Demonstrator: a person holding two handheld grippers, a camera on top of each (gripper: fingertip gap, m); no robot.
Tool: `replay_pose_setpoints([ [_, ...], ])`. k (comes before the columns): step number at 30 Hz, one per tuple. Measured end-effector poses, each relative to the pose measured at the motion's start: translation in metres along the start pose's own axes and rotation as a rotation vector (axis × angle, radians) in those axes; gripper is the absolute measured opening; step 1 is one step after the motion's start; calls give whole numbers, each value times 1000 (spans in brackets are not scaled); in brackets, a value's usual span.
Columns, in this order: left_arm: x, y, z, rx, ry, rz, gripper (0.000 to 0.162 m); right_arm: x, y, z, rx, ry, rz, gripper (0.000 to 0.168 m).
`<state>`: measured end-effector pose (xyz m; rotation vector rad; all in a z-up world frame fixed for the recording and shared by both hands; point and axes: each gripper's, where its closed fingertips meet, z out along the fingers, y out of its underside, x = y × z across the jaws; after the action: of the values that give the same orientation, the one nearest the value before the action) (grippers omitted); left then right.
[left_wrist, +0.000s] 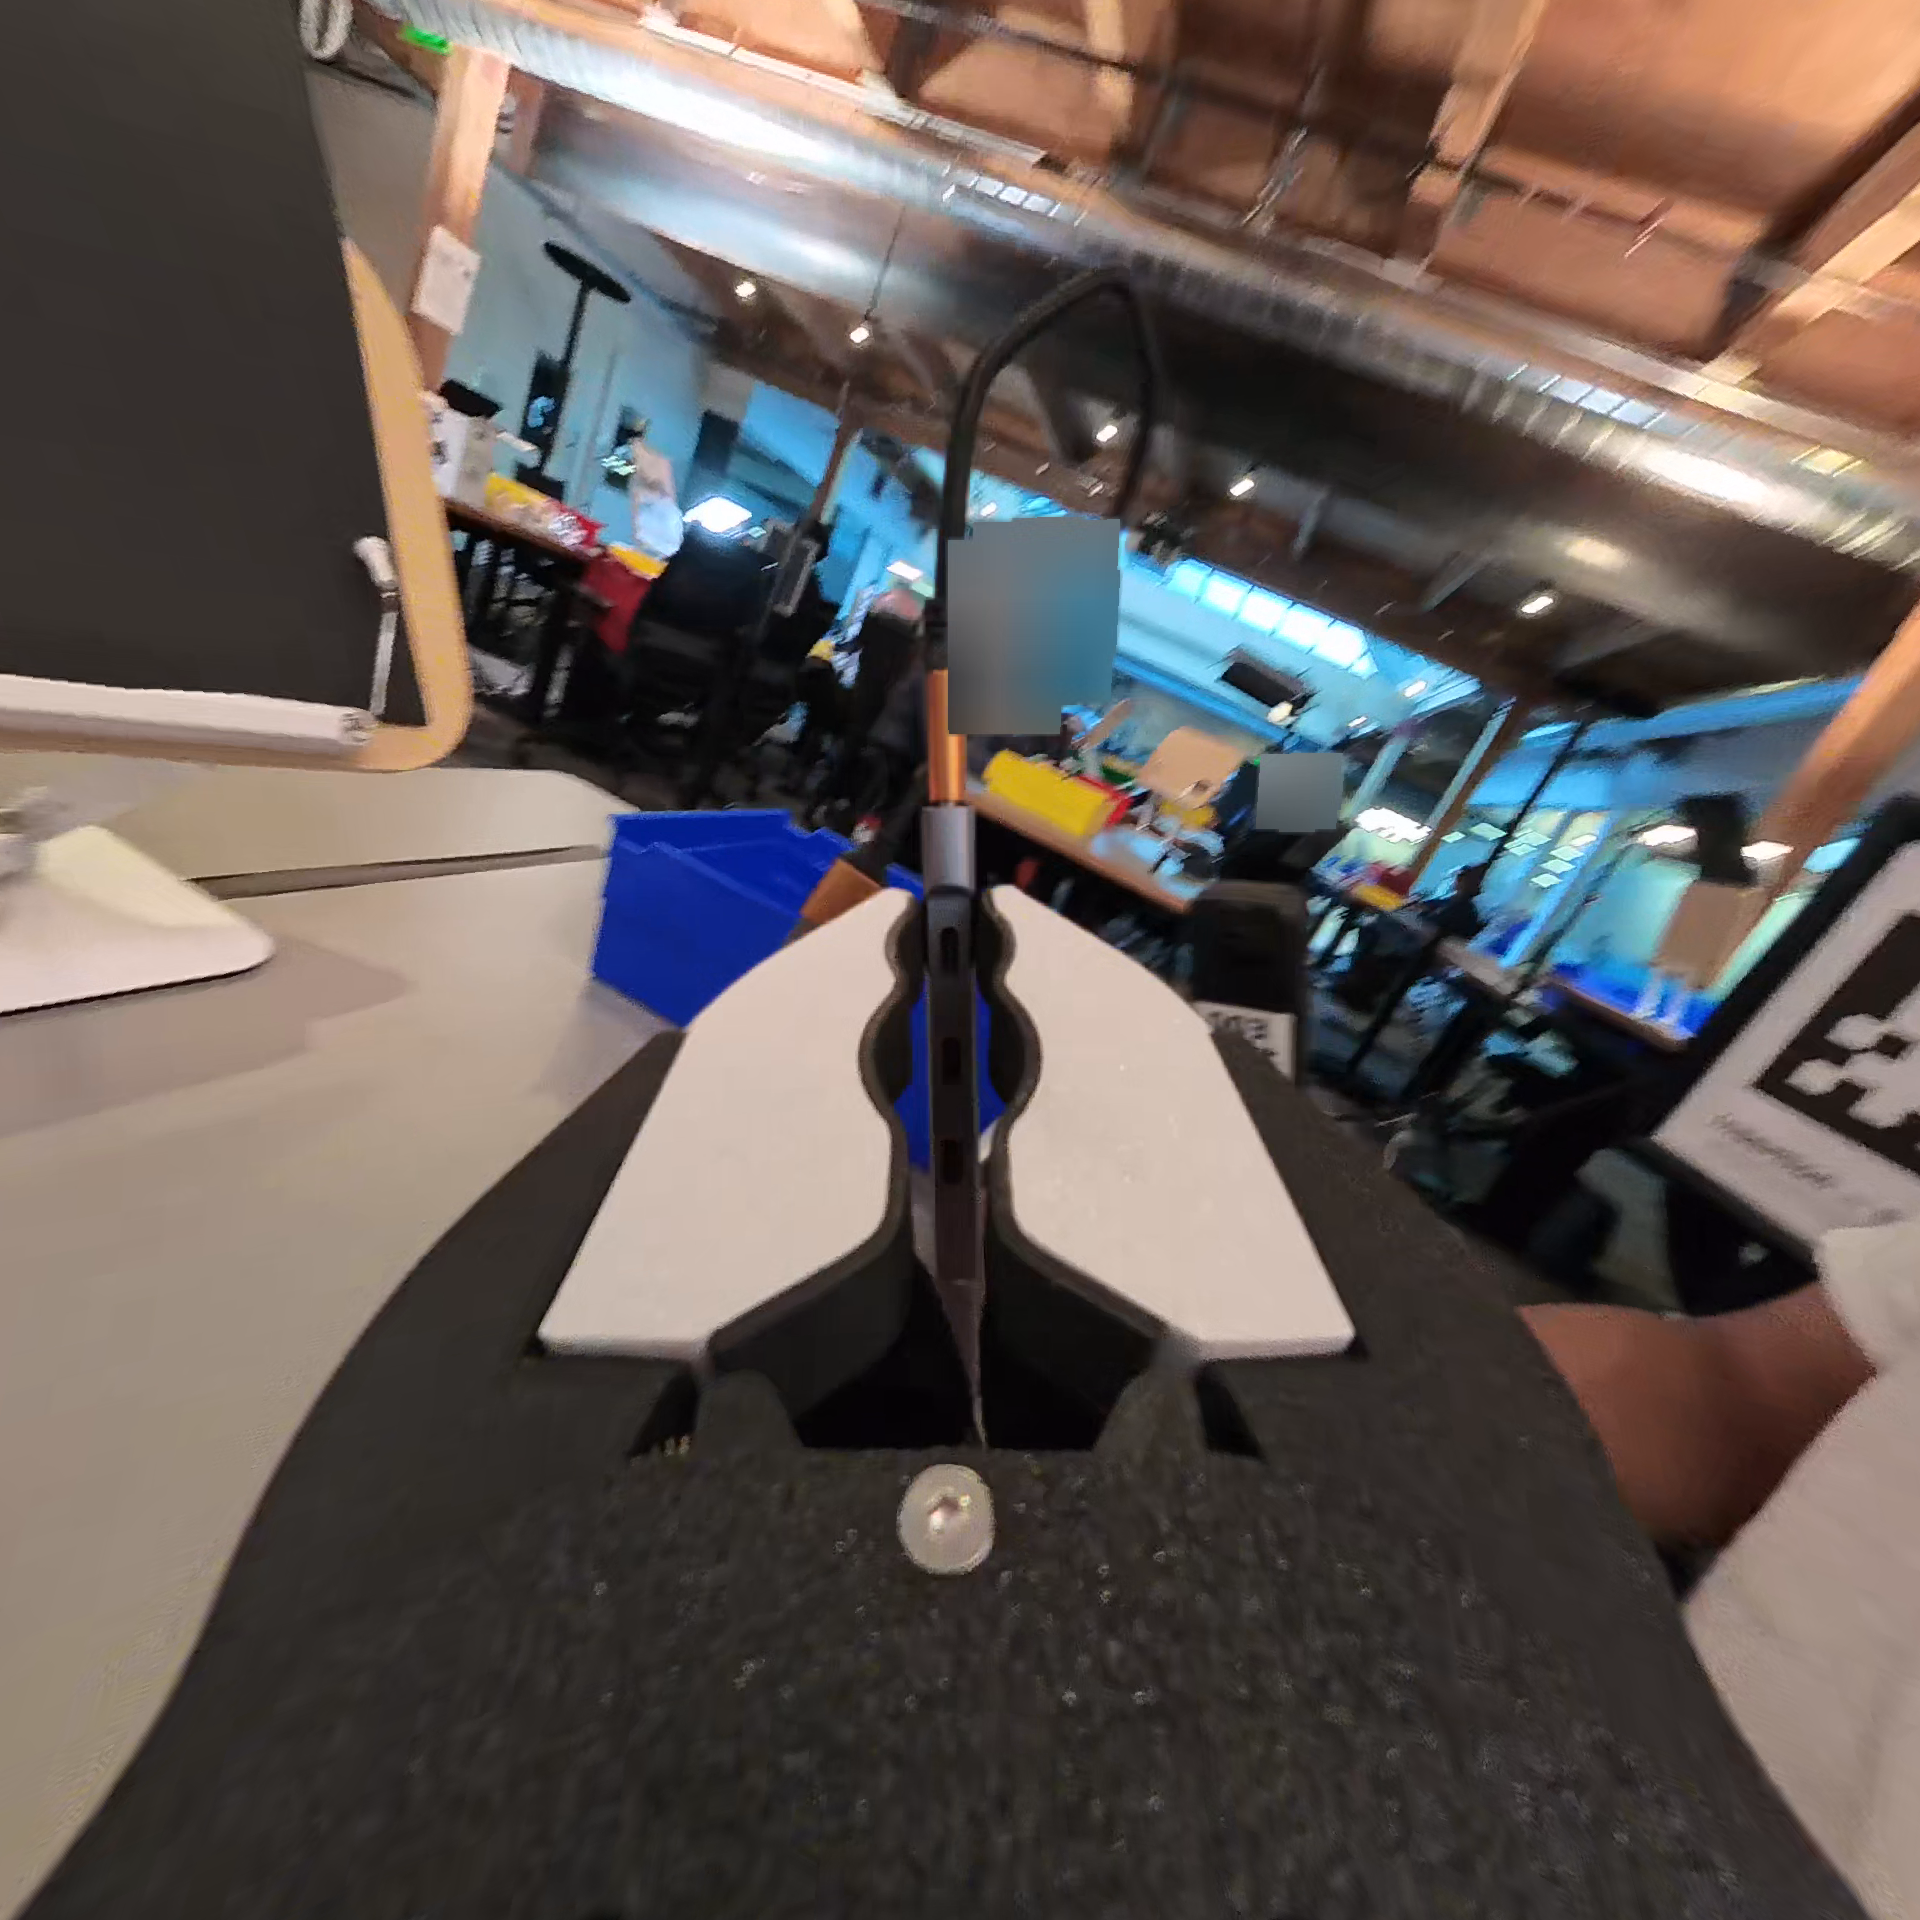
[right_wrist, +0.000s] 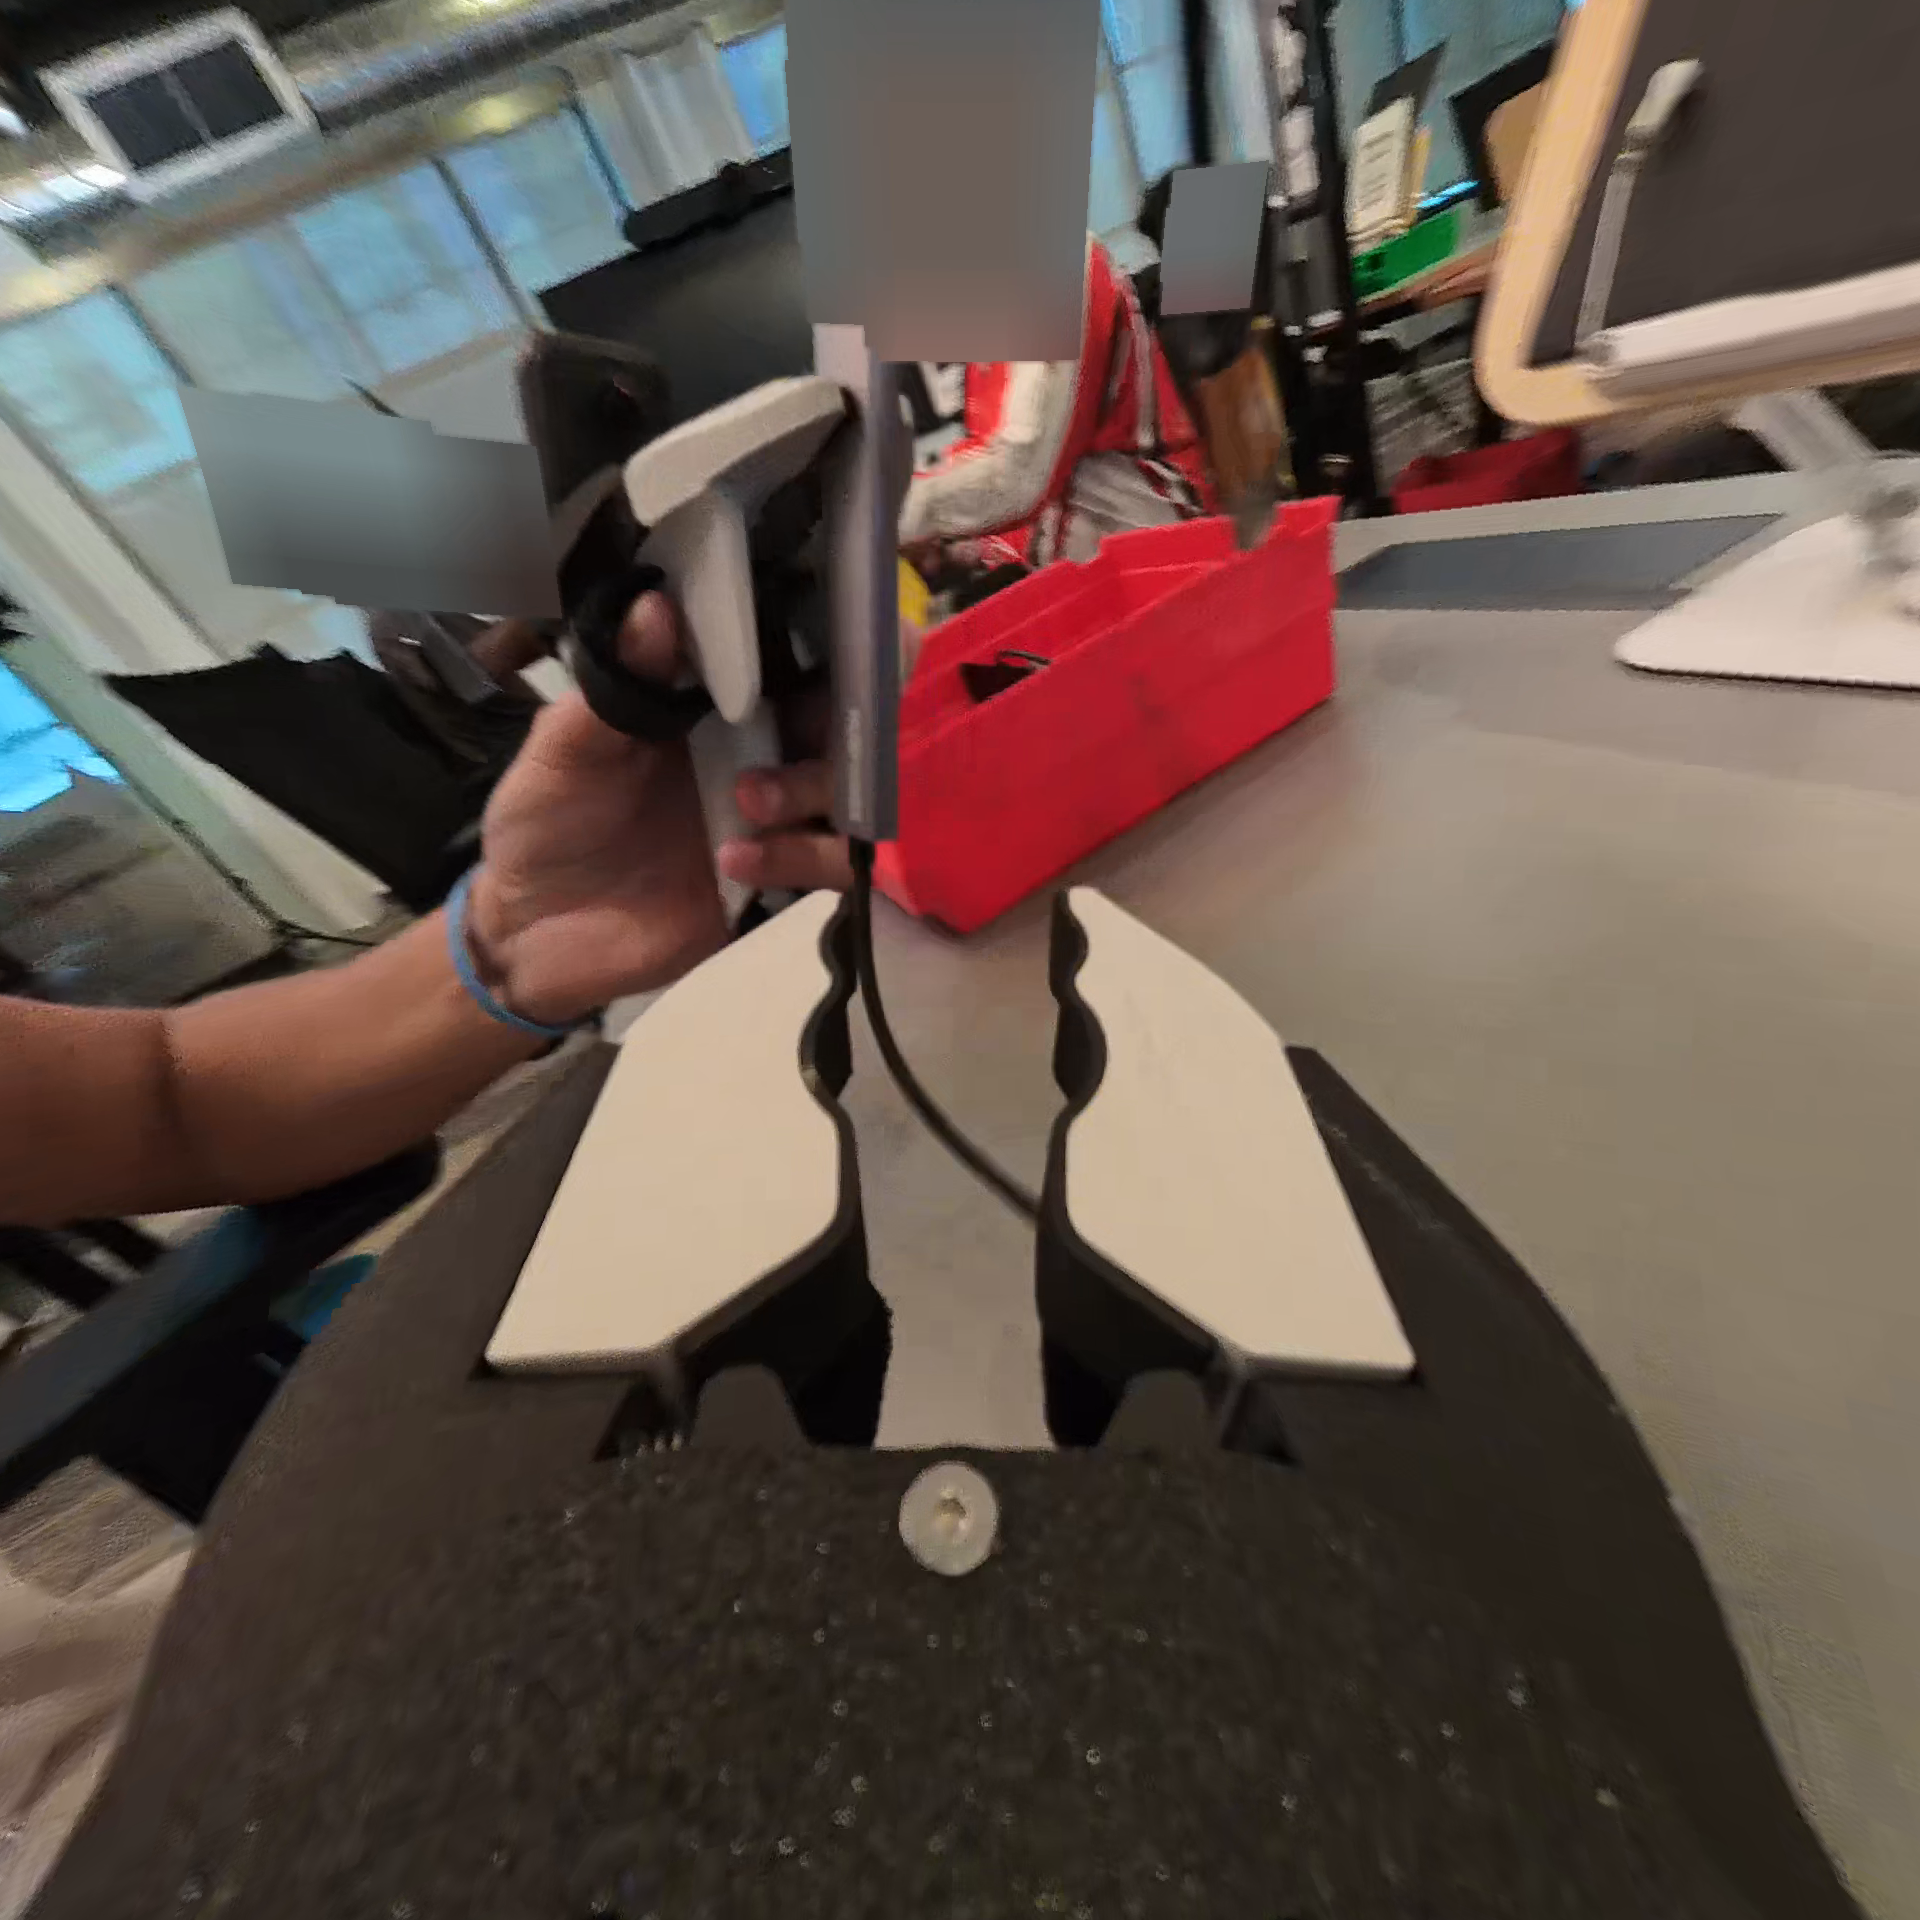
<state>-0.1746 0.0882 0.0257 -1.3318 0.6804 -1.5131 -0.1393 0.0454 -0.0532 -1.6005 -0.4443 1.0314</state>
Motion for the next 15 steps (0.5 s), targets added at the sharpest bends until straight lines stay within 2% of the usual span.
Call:
replay_pose_setpoints([
  [5, 21, 0, 3, 54, 98, -68, 9, -33, -9, 39, -47, -150, 9, 31],
  [7, 26, 4, 5, 45, 117, -72, 9, -43, -5, 47, -115, -196, 69, 12],
  [8, 28, 4, 4, 50, 124, -77, 9, -45, -5, 48, -120, -192, 58, 12],
  [11, 31, 4, 0, 26, 142, -89, 10, -44, -4, 40, -139, -181, 6, 9],
  [13, 22, 6, -8, 6, 77, -52, 13, -32, -4, 29, -172, -113, -61, 10],
  [15, 10, 13, -23, -30, -28, 23, 29, -19, -18, 15, -167, -67, -78, 10],
])
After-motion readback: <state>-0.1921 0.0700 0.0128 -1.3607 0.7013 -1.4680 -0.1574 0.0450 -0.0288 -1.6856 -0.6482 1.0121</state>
